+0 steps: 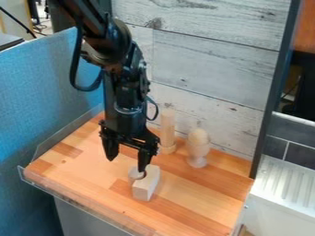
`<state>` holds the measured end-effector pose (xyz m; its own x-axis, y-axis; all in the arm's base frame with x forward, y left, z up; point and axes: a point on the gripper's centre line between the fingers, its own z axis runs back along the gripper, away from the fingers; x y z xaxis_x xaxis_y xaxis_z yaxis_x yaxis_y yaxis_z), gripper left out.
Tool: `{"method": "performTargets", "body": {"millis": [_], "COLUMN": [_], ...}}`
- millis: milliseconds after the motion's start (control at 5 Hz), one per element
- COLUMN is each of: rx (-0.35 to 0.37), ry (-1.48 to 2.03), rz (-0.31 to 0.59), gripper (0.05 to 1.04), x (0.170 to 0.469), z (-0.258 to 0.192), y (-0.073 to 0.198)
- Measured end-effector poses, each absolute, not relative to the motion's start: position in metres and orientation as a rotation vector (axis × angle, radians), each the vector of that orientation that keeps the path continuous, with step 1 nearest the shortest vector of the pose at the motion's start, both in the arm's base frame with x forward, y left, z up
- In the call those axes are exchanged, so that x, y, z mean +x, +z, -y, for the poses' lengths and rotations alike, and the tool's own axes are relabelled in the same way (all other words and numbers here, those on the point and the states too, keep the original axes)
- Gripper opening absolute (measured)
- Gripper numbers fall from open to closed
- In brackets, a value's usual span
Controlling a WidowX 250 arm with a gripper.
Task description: Take the arch and turned it upside down
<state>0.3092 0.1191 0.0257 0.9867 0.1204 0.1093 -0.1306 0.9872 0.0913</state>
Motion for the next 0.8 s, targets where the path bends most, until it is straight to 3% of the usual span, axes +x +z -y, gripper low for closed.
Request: {"method": "performTargets", "body": {"millis": [800], "rx": [0.143], "ry": [0.139], "rz": [0.069], "gripper": [1.001], "x": [0.307], "z": [-0.108], "y": [-0.008]}}
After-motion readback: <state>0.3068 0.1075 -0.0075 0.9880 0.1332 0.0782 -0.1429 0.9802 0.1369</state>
